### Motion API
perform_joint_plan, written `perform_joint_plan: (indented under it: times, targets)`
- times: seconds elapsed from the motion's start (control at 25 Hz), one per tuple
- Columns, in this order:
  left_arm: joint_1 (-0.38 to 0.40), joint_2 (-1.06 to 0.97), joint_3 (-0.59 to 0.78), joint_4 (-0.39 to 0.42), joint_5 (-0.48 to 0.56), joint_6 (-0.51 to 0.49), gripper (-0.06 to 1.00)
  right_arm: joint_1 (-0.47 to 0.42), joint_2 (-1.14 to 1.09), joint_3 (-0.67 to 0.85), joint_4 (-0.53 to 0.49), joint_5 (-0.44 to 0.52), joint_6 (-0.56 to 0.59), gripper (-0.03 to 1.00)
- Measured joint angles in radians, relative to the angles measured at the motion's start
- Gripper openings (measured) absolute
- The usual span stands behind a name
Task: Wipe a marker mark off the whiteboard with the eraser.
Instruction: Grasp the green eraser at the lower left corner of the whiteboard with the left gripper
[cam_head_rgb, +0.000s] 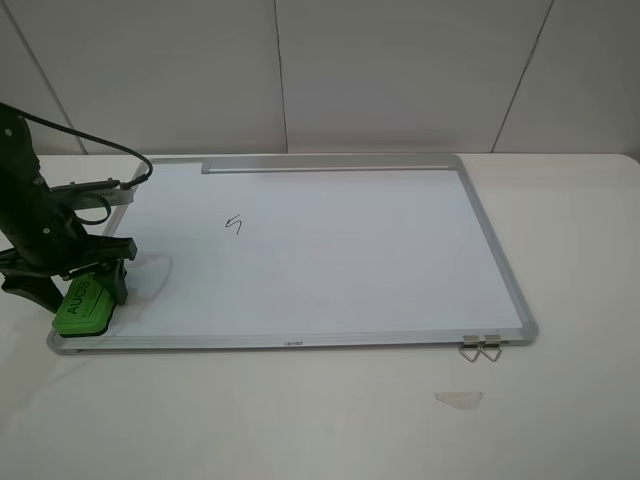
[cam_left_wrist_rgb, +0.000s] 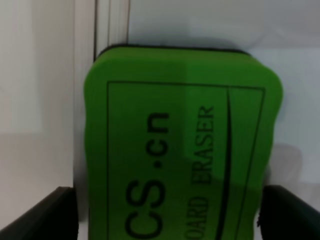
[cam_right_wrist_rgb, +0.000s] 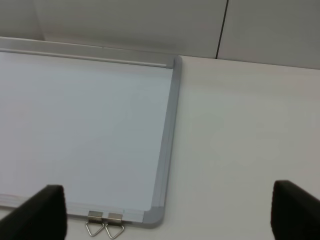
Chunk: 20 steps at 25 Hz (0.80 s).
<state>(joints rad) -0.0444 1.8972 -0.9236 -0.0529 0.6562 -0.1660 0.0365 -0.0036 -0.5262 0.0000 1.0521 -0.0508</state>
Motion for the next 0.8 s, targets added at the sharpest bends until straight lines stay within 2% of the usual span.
perform_joint_plan:
  times: [0.36,0.48,0.56,0.8]
  targets:
    - [0.000,0.018,-0.002,0.000,-0.001,-0.004,0.74,0.000,0.000,0.000,0.000,0.000,0.000,0.82]
    - [0.000,0.018,-0.002,0.008,0.000,-0.018,0.69,0.000,0.000,0.000,0.000,0.000,0.000,0.82]
    - [0.000,0.018,-0.002,0.011,0.004,-0.030,0.61,0.000,0.000,0.000,0.000,0.000,0.000,0.82]
    - [0.000,0.018,-0.004,0.008,0.004,-0.036,0.61,0.000,0.000,0.000,0.000,0.000,0.000,0.82]
